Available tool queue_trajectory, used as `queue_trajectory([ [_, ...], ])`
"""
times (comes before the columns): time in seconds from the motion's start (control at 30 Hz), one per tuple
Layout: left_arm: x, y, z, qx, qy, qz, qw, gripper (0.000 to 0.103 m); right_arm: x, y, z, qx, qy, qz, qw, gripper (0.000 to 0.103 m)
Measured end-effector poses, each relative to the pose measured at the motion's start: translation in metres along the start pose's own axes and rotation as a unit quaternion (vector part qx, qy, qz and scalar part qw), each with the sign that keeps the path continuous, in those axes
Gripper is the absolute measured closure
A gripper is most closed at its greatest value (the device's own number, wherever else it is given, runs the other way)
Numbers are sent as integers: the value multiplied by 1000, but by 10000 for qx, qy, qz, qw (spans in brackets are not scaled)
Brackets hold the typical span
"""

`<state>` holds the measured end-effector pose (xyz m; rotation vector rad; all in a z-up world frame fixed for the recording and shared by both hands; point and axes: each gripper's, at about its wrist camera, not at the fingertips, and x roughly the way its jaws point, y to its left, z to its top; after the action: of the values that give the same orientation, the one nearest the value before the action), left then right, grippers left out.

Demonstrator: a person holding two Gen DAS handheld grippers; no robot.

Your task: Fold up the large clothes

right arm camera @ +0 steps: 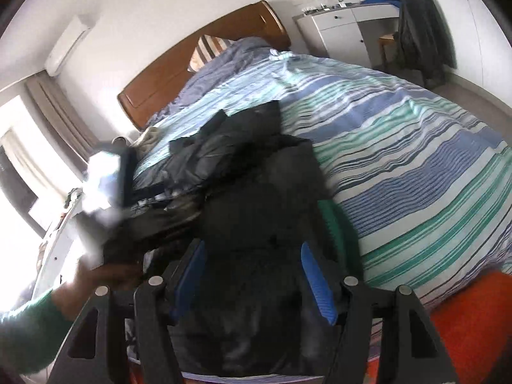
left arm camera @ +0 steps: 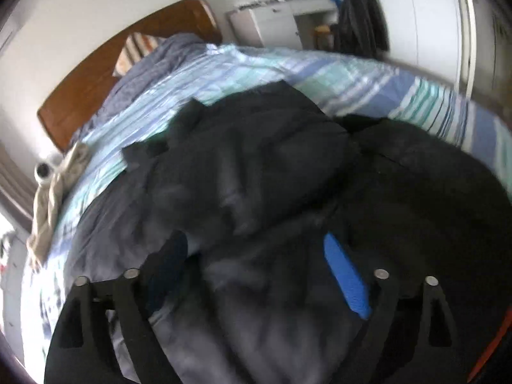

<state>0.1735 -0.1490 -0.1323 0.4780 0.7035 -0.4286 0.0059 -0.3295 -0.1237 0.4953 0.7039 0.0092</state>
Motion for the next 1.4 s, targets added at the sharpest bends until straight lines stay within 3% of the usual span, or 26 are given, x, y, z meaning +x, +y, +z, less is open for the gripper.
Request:
queue_trajectory([
  [0.07,-18,25,-9,-321,26,153,9994,12,15,4,21,-61,32,129,9999,39],
  [0.17,-22,79,-31,-929,187,531,9941,12,43,14,57,58,89,674,9977,38],
  [0.23,-29,115,-56,-1457,370,798,9854,12,76,25,83,31,178,974,9951,24],
  [0.3,-34,145,-80,-2029,502,845,9743,12,126,29,101,236,630,647,9956,24],
  [0.37,-36,157,-95,-2327,528,854,9673,12,180,29,109,394,1227,587,9899,24],
  [0.4,-41,163,-103,-2409,534,907,9648,12,194,33,111,340,1359,564,9885,37],
  [0.43,-40,164,-103,-2416,535,960,9641,12,203,44,116,-5,1372,423,9896,66],
  [0.53,-47,167,-108,-2395,462,1068,9639,12,179,80,139,-1212,595,34,9908,71],
  [0.63,-39,170,-107,-2402,427,1010,9645,12,171,79,152,-1470,385,-418,9875,71],
  [0.67,-34,172,-105,-2429,451,986,9640,12,181,72,151,-1429,552,-572,9865,71],
  [0.77,-23,177,-91,-2550,376,866,9623,12,224,50,128,-1449,1504,-739,9752,57],
  [0.87,-17,190,-70,-2586,99,971,9610,12,198,47,128,-1492,1012,-718,9810,36],
  [1.0,13,204,-41,-2532,-65,1102,9611,14,147,68,152,-1505,50,-449,9876,35],
  [1.07,32,204,-36,-2409,10,1170,9635,20,147,84,164,-1594,7,-38,9872,35],
  [1.2,82,190,-51,-2188,582,1154,9672,21,193,89,166,-1496,421,656,9857,36],
  [1.23,90,188,-59,-2183,671,1156,9667,20,214,83,161,-1415,637,605,9860,36],
  [1.3,98,190,-73,-2438,674,1043,9619,9,266,61,144,-1248,1373,318,9821,39],
  [1.4,108,205,-81,-2877,870,748,9508,3,283,49,134,-1165,1392,337,9828,40],
])
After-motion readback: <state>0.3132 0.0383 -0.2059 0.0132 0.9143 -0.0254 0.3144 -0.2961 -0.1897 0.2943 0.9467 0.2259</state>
